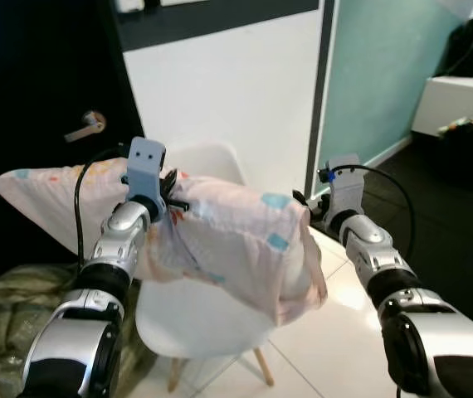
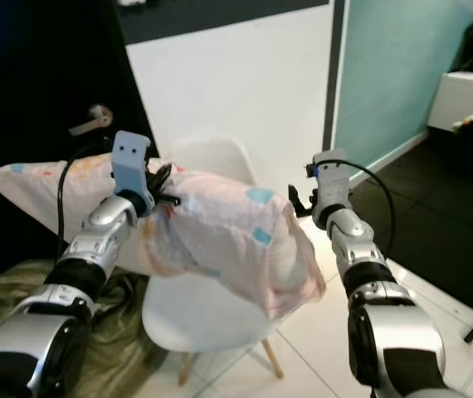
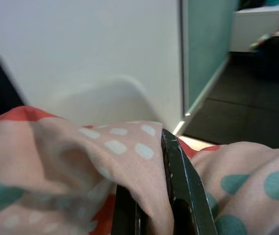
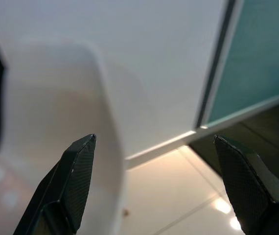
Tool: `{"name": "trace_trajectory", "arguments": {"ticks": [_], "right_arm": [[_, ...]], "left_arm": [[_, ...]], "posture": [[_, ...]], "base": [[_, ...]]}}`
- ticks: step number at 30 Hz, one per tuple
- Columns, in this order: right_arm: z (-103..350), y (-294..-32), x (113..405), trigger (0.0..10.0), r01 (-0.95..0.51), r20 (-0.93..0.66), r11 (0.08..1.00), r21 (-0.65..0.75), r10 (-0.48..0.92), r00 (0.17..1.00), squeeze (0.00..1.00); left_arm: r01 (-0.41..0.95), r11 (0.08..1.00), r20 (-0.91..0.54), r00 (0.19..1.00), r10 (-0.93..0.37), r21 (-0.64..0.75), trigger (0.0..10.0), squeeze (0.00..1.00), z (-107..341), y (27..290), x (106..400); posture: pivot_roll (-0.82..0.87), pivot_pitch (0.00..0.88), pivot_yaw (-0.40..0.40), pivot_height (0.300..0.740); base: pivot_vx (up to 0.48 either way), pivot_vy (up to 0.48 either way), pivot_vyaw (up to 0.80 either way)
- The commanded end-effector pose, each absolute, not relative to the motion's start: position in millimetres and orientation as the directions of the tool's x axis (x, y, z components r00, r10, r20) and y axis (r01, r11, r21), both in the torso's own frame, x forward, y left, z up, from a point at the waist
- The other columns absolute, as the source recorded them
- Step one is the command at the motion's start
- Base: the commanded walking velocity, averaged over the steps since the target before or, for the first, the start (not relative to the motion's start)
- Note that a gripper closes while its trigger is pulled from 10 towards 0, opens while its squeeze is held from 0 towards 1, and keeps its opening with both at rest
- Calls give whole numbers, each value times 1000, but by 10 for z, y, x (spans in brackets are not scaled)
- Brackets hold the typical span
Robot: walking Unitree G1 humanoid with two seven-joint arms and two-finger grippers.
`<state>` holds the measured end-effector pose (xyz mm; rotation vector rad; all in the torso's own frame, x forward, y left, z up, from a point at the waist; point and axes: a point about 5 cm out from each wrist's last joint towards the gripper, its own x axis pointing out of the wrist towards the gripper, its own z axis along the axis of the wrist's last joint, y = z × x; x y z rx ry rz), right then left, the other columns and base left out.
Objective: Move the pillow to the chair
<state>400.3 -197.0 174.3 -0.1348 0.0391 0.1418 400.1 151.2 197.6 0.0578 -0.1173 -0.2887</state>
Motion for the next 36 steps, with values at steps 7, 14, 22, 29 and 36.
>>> {"name": "trace_trajectory", "arguments": {"ticks": [7,14,22,29,36], "right_arm": [[1760,-1883,4016,10000,-176,-45,973,-147,171,984,0],[1743,-1875,4011,10000,-179,-49,973,-147,174,984,0],[1741,-1894,4008,10000,-175,-50,974,-147,169,984,0],[1746,-1906,4007,10000,-174,-49,973,-150,169,984,0],[1747,-1912,4006,10000,-173,-49,973,-153,168,985,0]], "left_arm": [[259,961,207,939,-275,99,10000,0,2188,1614,3992],[230,967,197,949,-247,106,10000,0,2159,1682,3986],[231,965,194,948,-252,129,10000,0,2159,1670,3980],[239,959,194,944,-266,151,10000,0,2163,1636,3972],[241,956,201,941,-273,168,10000,0,2178,1625,3961]], "posture": [[-242,15,50,740],[-241,19,54,740],[-241,22,56,740],[-241,23,58,740],[-242,15,61,740]], "base": [[0,0,0],[336,0,0],[365,0,0],[322,0,0],[37,0,0]]}}
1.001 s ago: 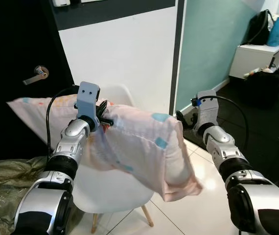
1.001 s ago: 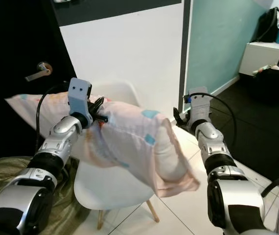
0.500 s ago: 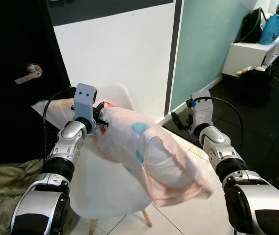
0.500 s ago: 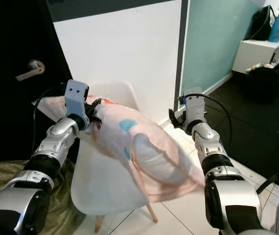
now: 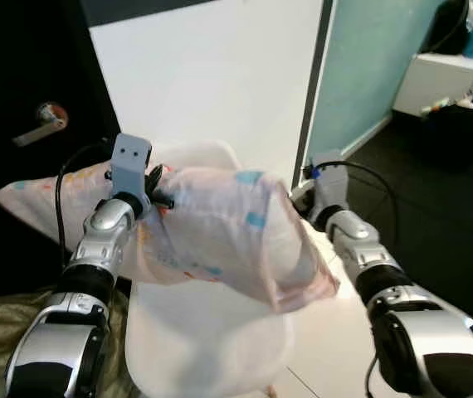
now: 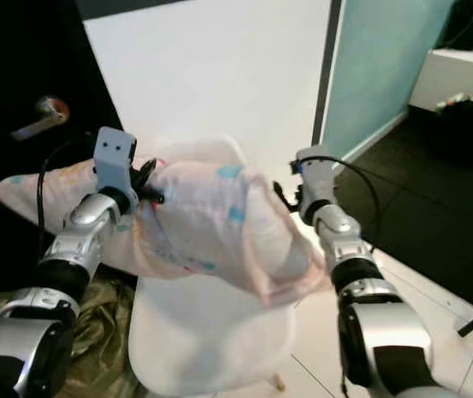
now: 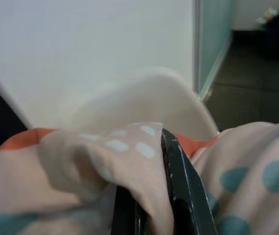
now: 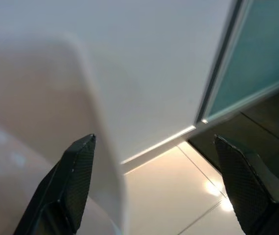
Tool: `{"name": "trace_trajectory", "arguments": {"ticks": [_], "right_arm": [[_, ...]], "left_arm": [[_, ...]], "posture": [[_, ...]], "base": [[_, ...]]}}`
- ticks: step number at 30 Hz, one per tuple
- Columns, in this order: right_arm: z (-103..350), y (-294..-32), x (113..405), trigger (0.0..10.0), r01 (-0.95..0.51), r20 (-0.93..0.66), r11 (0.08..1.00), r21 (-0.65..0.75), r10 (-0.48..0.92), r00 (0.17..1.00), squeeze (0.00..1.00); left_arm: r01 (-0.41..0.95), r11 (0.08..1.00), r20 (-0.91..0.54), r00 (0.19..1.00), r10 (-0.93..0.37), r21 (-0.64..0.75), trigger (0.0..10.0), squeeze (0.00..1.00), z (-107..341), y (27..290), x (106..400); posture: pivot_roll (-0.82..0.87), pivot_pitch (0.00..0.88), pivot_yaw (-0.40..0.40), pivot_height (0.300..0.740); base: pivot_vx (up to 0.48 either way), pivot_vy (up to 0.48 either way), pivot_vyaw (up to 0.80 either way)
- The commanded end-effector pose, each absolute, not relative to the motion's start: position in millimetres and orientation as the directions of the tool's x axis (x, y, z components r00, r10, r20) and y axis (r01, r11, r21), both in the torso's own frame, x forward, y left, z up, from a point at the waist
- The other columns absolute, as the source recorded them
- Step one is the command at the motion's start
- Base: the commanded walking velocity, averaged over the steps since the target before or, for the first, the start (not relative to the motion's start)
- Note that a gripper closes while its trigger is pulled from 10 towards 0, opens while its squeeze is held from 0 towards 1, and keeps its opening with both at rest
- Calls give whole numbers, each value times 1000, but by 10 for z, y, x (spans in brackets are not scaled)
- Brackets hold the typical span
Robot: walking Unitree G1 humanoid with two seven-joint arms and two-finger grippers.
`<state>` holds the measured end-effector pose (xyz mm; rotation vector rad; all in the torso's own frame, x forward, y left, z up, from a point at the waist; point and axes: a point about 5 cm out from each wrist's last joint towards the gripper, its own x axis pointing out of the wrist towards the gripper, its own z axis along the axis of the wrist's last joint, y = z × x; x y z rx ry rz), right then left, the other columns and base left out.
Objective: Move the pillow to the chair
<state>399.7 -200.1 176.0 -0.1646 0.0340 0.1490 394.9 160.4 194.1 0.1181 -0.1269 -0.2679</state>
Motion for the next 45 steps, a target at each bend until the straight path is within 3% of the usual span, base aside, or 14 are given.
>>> {"name": "trace_trajectory", "arguments": {"ticks": [1,15,23,27,33,35,38,40,42,45], "right_arm": [[1742,-1907,4005,10000,-176,-51,972,-158,170,984,0],[1672,-1871,3990,10000,-204,-89,960,-190,190,978,0],[1425,-1795,3924,10000,-289,-234,930,-226,236,943,0],[1415,-1818,3925,10000,-266,-244,942,-206,214,946,0],[1456,-1898,3939,10000,-215,-235,959,-184,169,957,0],[1478,-1940,3942,10000,-199,-229,962,-189,154,961,0],[1487,-1954,3942,10000,-194,-226,962,-191,150,963,0],[1487,-1954,3942,10000,-194,-226,962,-191,150,963,0],[1495,-1967,3942,10000,-189,-223,963,-191,145,964,0],[1509,-1980,3942,10000,-184,-216,965,-186,142,966,0]], "left_arm": [[255,951,208,934,-290,177,10000,0,2182,1613,3947],[194,954,129,965,-228,229,10000,0,2071,1661,3960],[-69,967,-4,997,72,245,10000,0,1810,2094,3944],[-110,963,-47,991,125,246,10000,0,1729,2155,3931],[-132,985,-111,983,145,110,10000,0,1626,2070,3938],[-129,983,-136,985,111,-131,10000,0,1651,1936,3983],[-122,964,-144,986,89,-236,10000,0,1692,1856,4018],[-122,964,-144,986,89,-236,10000,0,1692,1856,4018],[-99,949,-142,988,58,-300,10000,0,1738,1773,4048],[1,899,-137,988,-67,-438,10000,0,1848,1444,4114]], "posture": [[-242,14,62,740],[-240,25,64,740],[-234,43,70,740],[-234,45,72,735],[-237,56,81,710],[-244,66,91,695],[-247,69,97,685],[-247,69,97,685],[-251,72,101,680],[-255,77,111,665]], "base": [[0,0,0],[0,-194,0],[0,0,0],[0,0,0],[0,0,0],[0,0,0],[0,0,0],[0,0,0],[0,0,0],[0,0,0]]}}
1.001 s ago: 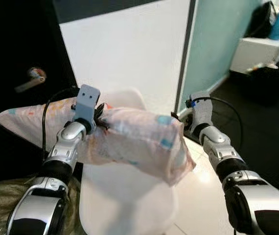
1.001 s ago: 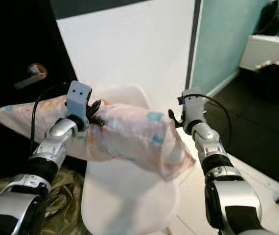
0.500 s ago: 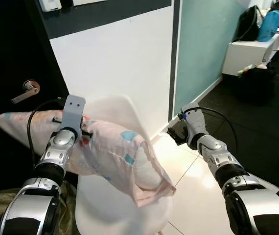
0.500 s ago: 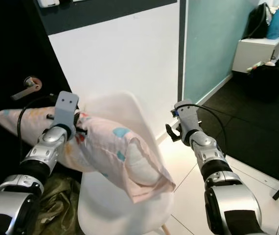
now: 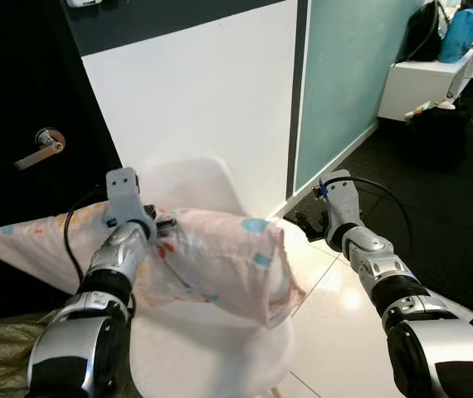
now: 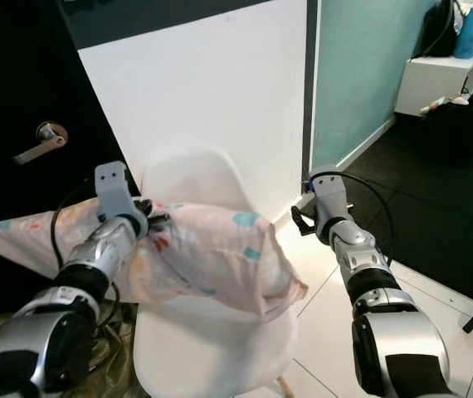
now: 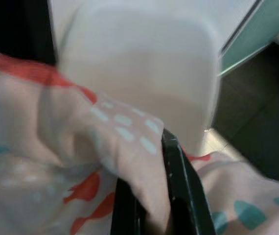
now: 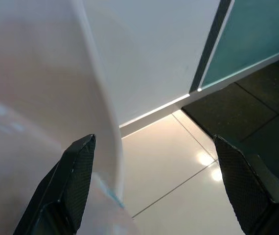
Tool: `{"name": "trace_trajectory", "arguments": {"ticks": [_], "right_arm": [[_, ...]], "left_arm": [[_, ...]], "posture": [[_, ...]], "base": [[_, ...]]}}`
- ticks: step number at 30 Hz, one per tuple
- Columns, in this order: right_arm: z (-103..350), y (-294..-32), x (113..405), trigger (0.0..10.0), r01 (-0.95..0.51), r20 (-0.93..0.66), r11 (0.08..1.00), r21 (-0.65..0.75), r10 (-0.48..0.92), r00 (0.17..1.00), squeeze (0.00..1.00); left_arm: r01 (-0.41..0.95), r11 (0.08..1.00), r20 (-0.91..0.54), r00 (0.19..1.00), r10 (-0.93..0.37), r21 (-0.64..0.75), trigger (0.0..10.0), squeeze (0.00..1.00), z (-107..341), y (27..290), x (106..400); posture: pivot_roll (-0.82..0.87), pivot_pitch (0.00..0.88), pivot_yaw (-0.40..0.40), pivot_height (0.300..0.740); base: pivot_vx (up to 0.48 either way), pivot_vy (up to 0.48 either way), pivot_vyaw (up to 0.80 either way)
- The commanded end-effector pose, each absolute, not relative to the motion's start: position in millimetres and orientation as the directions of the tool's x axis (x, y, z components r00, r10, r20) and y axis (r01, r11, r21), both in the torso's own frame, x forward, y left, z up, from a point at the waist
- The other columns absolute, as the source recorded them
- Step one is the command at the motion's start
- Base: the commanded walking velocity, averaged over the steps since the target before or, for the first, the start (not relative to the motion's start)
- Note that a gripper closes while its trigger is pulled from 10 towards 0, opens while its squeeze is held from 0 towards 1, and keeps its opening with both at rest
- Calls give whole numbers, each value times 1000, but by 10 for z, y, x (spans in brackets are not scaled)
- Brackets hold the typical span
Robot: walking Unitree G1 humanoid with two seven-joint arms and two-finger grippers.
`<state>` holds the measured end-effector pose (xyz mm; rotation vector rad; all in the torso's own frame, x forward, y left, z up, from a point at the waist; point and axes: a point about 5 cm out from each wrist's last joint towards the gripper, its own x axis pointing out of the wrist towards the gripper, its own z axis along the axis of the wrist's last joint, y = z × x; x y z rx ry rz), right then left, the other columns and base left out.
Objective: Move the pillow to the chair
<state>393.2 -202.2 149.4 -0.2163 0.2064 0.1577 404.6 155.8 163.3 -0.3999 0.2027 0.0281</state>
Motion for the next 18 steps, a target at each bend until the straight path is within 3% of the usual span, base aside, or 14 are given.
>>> {"name": "trace_trajectory", "arguments": {"ticks": [1,8,18], "right_arm": [[1509,-1980,3942,10000,-184,-216,965,-186,142,966,0],[1561,-1931,3959,10000,-205,-192,965,-165,172,966,0],[1636,-1926,3942,10000,-273,-135,956,-109,258,957,0]], "left_arm": [[1,899,-137,988,-67,-438,10000,0,1848,1444,4114],[55,917,-141,983,-120,-396,10000,0,1859,1245,4122],[46,967,-132,988,-82,-251,10000,0,1792,1358,4105]], "posture": [[-255,77,111,665],[-259,81,118,640],[-270,85,122,610]], "base": [[0,0,0],[0,0,0],[0,0,0]]}}
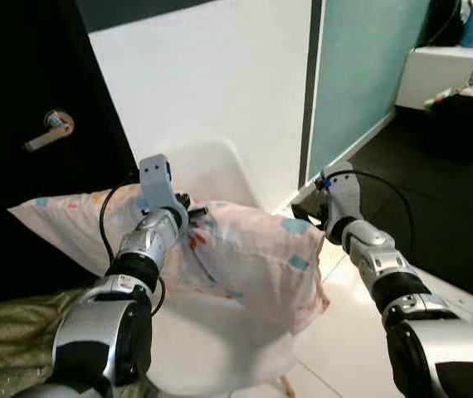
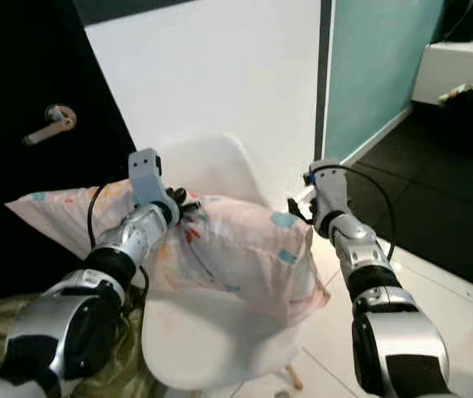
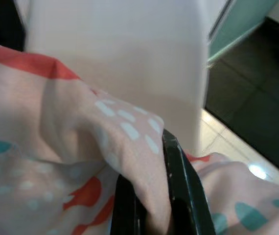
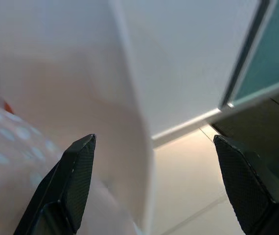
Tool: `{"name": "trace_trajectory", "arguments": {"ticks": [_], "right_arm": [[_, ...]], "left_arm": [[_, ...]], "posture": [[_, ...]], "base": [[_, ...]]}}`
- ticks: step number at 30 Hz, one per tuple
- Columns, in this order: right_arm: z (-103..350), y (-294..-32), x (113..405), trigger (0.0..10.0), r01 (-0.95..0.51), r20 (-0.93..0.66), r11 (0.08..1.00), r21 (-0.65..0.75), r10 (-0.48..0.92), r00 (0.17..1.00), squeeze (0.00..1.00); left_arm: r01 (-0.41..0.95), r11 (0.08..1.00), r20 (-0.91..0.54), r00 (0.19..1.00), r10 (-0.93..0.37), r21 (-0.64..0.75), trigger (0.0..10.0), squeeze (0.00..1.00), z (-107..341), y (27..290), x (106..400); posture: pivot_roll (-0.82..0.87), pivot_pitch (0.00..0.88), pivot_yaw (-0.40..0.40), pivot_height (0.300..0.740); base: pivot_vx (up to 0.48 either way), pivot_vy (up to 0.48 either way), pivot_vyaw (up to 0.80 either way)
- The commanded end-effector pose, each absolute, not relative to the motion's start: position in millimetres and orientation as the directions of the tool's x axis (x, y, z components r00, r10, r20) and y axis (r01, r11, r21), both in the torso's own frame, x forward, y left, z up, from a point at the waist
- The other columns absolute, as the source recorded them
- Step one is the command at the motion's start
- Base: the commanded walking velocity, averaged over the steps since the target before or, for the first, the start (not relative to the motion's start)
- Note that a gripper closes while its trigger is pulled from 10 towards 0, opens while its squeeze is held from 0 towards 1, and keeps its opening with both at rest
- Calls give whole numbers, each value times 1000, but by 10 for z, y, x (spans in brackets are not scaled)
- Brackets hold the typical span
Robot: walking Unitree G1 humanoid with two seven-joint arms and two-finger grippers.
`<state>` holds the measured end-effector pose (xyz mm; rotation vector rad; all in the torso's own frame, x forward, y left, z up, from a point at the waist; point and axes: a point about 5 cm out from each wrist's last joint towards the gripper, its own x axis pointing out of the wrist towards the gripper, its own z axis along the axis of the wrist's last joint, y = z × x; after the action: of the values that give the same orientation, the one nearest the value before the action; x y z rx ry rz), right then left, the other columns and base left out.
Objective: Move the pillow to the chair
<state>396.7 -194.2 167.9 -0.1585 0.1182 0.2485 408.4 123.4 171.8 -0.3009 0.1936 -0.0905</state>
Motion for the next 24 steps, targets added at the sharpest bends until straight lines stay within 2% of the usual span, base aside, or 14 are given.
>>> {"name": "trace_trajectory", "arguments": {"ticks": [1,8,13,14,18,24], "right_arm": [[1656,-1934,3938,10000,-285,-125,953,-99,272,954,0],[1699,-1883,3900,10000,-391,-125,919,-51,382,916,0],[1572,-1880,3828,10000,-465,-246,885,-11,448,859,0],[1497,-1904,3784,10000,-491,-319,871,-4,464,826,0],[1370,-1959,3719,10000,-504,-438,863,-22,445,781,0],[1359,-2004,3716,10000,-454,-464,891,-4,401,790,0]], "left_arm": [[45,970,-138,987,-80,-239,10000,0,1759,1374,4095],[32,974,-203,976,-79,-224,10000,0,1548,1411,4029],[15,985,-273,960,-63,-173,10000,0,1385,1499,3968],[-6,988,-326,944,-46,-157,10000,0,1267,1595,3917],[-22,991,-401,916,-34,-134,10000,0,1075,1723,3816],[10,985,-511,854,-99,-175,10000,0,792,1761,3652]], "posture": [[-272,92,122,605],[-289,102,133,575],[-289,111,134,555],[-286,115,133,545],[-284,110,131,525],[-287,101,127,525]], "base": [[0,0,0],[0,0,0],[0,0,0],[0,0,0],[0,0,0],[0,0,0]]}}
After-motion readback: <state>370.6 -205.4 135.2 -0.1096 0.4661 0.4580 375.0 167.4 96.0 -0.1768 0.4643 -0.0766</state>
